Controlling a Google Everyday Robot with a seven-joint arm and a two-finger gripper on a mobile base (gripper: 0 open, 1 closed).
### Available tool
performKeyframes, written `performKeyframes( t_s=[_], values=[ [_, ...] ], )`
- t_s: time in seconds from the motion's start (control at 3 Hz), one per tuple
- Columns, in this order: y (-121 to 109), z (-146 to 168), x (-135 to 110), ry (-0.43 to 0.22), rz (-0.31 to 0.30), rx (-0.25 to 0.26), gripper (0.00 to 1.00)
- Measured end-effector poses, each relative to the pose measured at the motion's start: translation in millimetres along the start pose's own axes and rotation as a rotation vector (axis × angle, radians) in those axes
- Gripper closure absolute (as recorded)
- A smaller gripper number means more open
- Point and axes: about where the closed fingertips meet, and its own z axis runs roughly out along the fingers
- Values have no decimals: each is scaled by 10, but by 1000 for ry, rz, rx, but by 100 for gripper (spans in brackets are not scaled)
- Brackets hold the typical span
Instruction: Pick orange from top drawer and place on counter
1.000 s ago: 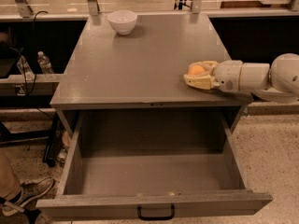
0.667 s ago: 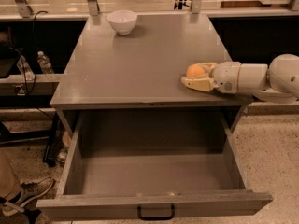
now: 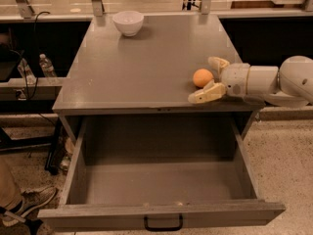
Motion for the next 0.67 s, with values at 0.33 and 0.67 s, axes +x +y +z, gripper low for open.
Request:
performKeyframes(
  t_s=[0.33, 0.67],
  values=[
    [13, -101, -128, -19, -27, 23, 0],
    [15, -418, -436, -57, -103, 99, 0]
  ],
)
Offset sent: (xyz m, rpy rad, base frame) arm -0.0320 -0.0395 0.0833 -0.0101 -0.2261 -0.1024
